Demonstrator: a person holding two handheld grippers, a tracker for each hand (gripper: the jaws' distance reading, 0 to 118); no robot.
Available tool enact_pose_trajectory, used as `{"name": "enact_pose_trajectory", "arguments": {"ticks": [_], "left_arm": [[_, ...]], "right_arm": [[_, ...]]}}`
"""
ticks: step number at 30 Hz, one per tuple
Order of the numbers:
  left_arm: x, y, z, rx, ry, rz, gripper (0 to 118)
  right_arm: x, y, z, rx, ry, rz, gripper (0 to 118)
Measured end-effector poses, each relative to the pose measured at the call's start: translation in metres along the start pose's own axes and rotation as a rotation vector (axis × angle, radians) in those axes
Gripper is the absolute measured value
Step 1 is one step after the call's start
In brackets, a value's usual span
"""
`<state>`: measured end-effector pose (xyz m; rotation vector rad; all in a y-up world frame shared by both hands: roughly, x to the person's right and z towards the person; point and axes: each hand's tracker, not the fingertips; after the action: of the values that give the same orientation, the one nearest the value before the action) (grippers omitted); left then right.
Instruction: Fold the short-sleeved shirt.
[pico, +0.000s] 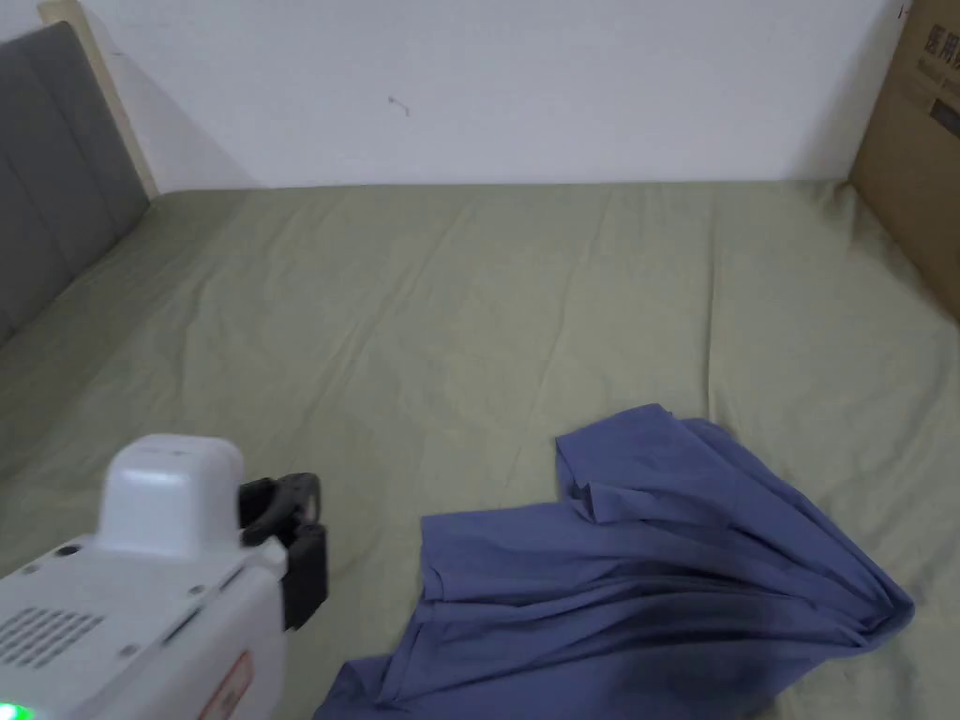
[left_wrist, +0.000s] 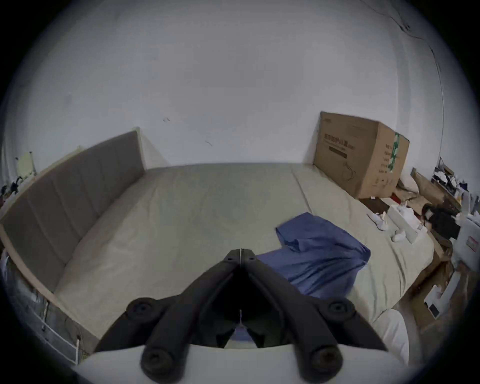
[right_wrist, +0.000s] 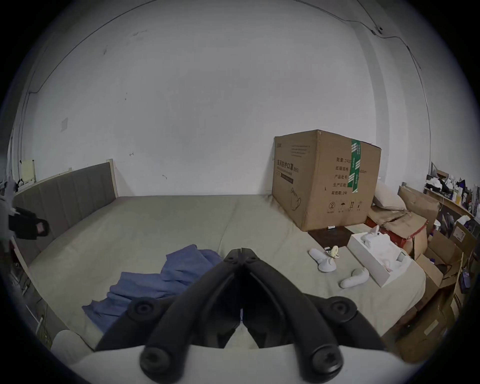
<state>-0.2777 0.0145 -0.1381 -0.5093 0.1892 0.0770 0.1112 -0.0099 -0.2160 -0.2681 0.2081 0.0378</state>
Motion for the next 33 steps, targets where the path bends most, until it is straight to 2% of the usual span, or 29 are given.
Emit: {"name": "enact_pose_trajectory", "arguments": {"ticks": [5,6,8,9,11,12,15,19,22,23,24,25,26,27,28,30,33], "left_arm": [[0.011,-0.004,-0.116,-0.214,-0.031,0.005,0],[0.010,-0.006,-0.138,-0.244,-0.042,0.041,20],[0.007,-0.012,-0.183,-0.295,-0.050,0.090,107],[0.006,-0.015,-0.207,-0.355,-0.050,0.107,118],[0.008,-0.027,-0.245,-0.507,-0.004,0.088,109],[0.010,-0.028,-0.260,-0.465,0.009,0.082,109],[0.014,-0.046,-0.306,-0.575,0.055,0.091,108],[0.021,-0.070,-0.330,-0.691,0.086,0.056,106],[0.030,-0.073,-0.322,-0.627,0.130,0.045,101],[0.034,-0.071,-0.319,-0.634,0.122,0.035,94],[0.037,-0.069,-0.312,-0.624,0.116,0.031,78],[0.039,-0.066,-0.305,-0.591,0.110,0.005,52],[0.041,-0.063,-0.298,-0.543,0.143,-0.044,5],[0.043,-0.061,-0.289,-0.513,0.158,-0.081,1],[0.042,-0.063,-0.284,-0.498,0.088,0.002,1],[0.039,-0.068,-0.278,-0.531,-0.008,0.078,1],[0.042,-0.061,-0.261,-0.430,0.018,0.087,1]], "right_arm": [[0.002,-0.004,-0.009,-0.023,-0.018,0.021,0],[0.004,-0.005,-0.012,-0.030,-0.020,0.025,0],[0.006,-0.007,-0.017,-0.044,-0.026,0.032,0],[0.007,-0.009,-0.021,-0.052,-0.028,0.035,0],[0.008,-0.011,-0.026,-0.066,-0.032,0.041,0],[0.009,-0.013,-0.029,-0.072,-0.035,0.046,0],[0.010,-0.018,-0.038,-0.095,-0.038,0.056,0],[0.012,-0.024,-0.048,-0.118,-0.040,0.055,0],[0.012,-0.026,-0.053,-0.129,-0.044,0.057,0],[0.012,-0.026,-0.054,-0.130,-0.043,0.059,0],[0.012,-0.027,-0.054,-0.130,-0.040,0.059,0],[0.012,-0.027,-0.054,-0.130,-0.039,0.060,0],[0.012,-0.027,-0.055,-0.131,-0.038,0.062,0],[0.011,-0.028,-0.056,-0.133,-0.037,0.065,0],[0.011,-0.028,-0.057,-0.137,-0.033,0.066,0],[0.013,-0.029,-0.063,-0.153,-0.014,0.059,0],[0.014,-0.023,-0.078,-0.171,0.027,0.059,0]]}}
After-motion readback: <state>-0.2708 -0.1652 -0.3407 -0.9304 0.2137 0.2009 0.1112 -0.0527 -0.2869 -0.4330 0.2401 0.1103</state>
